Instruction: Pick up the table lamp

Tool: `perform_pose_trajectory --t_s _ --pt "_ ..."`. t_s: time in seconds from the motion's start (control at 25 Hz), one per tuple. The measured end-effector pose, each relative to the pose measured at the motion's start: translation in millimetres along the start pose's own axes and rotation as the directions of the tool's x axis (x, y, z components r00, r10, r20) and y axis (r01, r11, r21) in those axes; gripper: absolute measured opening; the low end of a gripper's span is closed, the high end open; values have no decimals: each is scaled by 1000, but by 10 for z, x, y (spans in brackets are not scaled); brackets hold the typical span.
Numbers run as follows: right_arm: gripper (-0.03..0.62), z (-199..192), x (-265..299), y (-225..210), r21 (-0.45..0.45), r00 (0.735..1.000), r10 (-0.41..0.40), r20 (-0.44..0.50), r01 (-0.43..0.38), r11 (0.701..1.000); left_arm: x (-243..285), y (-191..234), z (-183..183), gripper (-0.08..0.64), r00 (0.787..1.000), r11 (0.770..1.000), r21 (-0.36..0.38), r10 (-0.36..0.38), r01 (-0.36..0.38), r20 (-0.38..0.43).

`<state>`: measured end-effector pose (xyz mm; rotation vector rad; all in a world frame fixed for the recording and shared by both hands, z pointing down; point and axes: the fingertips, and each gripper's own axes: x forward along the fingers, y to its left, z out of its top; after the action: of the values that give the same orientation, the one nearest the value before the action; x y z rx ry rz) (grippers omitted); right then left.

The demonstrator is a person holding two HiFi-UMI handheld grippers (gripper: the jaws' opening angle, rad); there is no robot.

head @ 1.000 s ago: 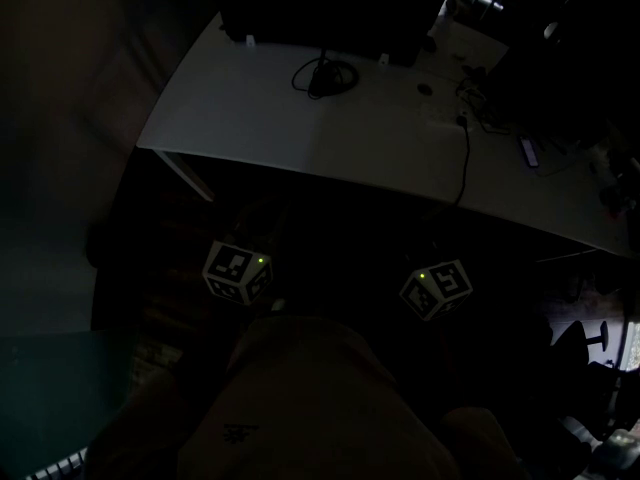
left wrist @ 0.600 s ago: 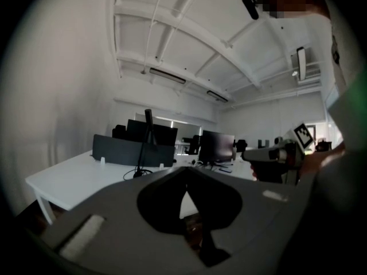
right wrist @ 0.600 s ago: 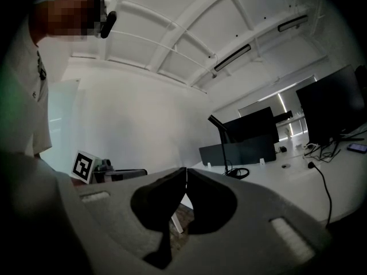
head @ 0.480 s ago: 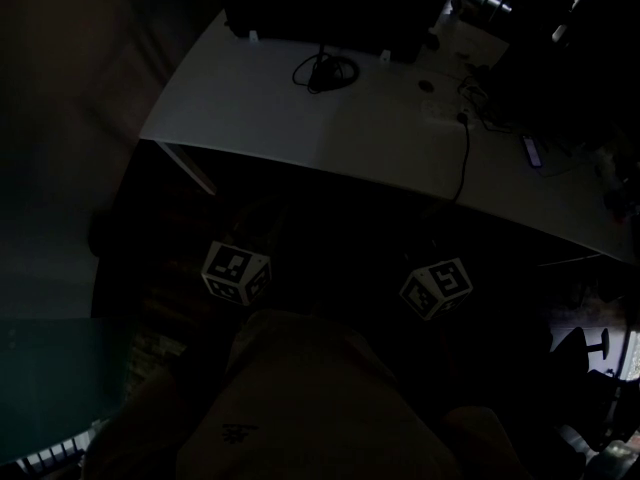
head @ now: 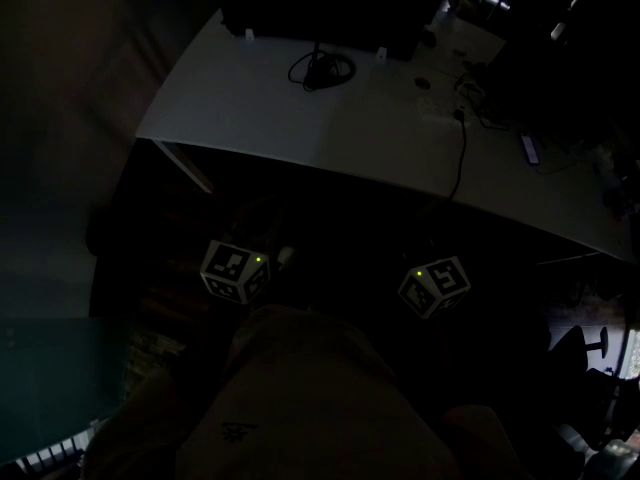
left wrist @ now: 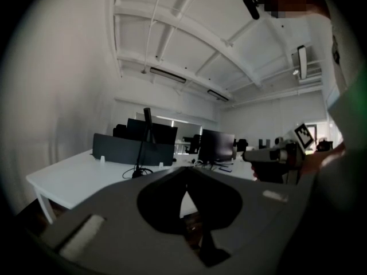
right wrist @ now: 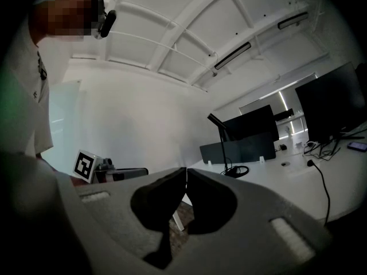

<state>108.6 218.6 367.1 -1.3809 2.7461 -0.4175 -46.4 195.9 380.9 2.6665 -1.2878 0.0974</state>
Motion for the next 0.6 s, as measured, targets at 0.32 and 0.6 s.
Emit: perform_pose_trajectory --t_s 0.32,0.6 --pt "2 51 64 -26 -12 1000 2 18 -2 1000 103 39 40 -2 1000 1000 13 -12 12 -7" --pt "2 25 251 -163 -12 1000 3 5 -3 1000 407 197 48 -2 999 999 10 -40 41 -6"
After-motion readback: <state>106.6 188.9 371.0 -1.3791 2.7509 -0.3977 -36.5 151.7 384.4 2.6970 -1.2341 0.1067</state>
